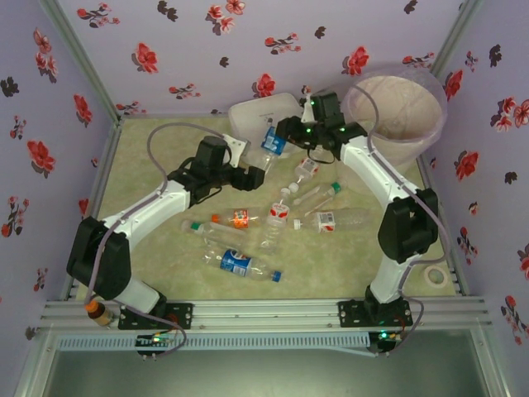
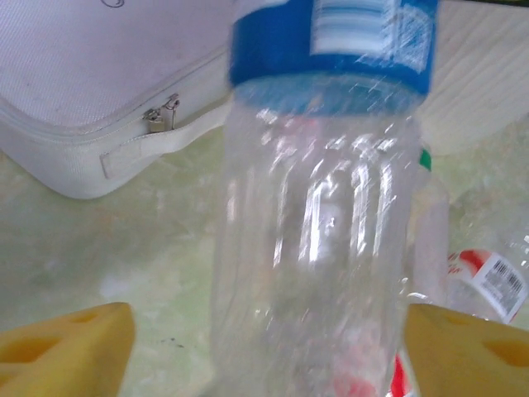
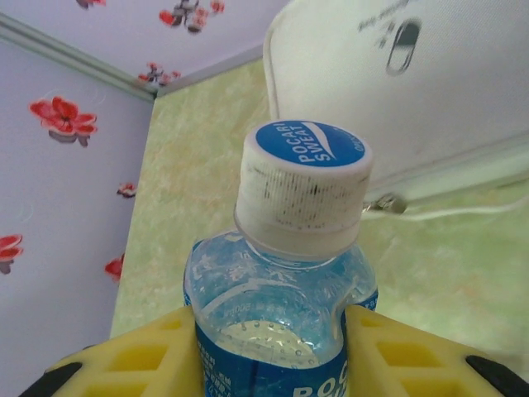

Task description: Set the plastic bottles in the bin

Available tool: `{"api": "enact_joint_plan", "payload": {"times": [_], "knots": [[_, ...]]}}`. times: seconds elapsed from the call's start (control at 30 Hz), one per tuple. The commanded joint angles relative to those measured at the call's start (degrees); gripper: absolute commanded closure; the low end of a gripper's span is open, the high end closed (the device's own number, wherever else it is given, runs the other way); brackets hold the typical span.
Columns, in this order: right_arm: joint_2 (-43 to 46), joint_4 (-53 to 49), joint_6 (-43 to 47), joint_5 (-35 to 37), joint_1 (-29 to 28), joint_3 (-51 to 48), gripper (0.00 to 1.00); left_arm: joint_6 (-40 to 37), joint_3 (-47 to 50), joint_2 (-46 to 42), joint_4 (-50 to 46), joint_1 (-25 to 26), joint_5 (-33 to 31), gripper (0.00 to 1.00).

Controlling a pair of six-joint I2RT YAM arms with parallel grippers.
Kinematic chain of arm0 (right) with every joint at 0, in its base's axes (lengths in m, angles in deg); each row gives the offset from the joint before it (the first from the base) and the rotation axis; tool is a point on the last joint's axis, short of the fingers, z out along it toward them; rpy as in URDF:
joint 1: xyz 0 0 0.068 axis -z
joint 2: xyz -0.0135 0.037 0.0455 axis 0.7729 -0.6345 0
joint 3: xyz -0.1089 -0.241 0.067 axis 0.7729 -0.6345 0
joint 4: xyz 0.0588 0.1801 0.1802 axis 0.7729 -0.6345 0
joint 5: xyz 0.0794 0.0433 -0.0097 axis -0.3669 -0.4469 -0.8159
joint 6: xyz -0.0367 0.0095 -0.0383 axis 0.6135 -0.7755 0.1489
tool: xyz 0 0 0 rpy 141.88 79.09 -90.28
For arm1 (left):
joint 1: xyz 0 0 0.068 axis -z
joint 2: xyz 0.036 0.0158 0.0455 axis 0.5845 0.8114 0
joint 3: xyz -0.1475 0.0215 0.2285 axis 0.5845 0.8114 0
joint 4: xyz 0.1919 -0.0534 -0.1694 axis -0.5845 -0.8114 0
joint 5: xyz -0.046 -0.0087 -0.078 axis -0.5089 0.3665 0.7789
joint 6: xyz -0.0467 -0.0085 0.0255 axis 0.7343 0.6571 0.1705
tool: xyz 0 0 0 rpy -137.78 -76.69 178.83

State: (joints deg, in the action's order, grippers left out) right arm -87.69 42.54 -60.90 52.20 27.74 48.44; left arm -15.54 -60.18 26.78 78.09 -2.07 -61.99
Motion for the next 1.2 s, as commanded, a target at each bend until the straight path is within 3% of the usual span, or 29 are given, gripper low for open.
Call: {"api": "enact_joint_plan", "payload": {"times": [0.0, 0.1, 0.33, 0.57, 0.8, 0.93, 1.17], "knots": [[4.38, -7.5, 7.11, 4.66, 1.74, 6.53, 0.69, 1.45, 1.4, -4.12, 2.91, -0.72, 0.25, 0.06], [6.61, -13.61, 12.14, 9.0, 2.93, 11.81, 0.71, 2.92, 2.38, -5.63, 3.27, -1.81, 0.34, 0.02], [10.36, -25.97, 22.9, 19.92, 7.94, 25.07, 0.73, 3.67, 2.62, -6.09, 0.73, -2.84, -0.12, 0.04], [13.25, -28.18, 27.47, 25.44, 16.22, 30.0, 0.75, 3.86, 1.43, -5.44, -4.61, -2.84, -3.92, 0.06], [11.32, -26.38, 34.23, 36.53, 22.99, 29.47, 0.8, 4.03, 1.43, -4.94, -5.56, -2.89, -5.2, 0.06], [6.62, -26.82, 35.04, 36.08, 26.47, 30.58, 0.82, 4.12, 1.17, -4.13, -6.24, -2.84, -5.24, 0.06], [1.21, -25.97, 33.52, 34.74, 27.0, 24.5, 0.84, 4.5, 1.43, -3.69, -7.55, -2.75, -5.28, 0.07]]}}
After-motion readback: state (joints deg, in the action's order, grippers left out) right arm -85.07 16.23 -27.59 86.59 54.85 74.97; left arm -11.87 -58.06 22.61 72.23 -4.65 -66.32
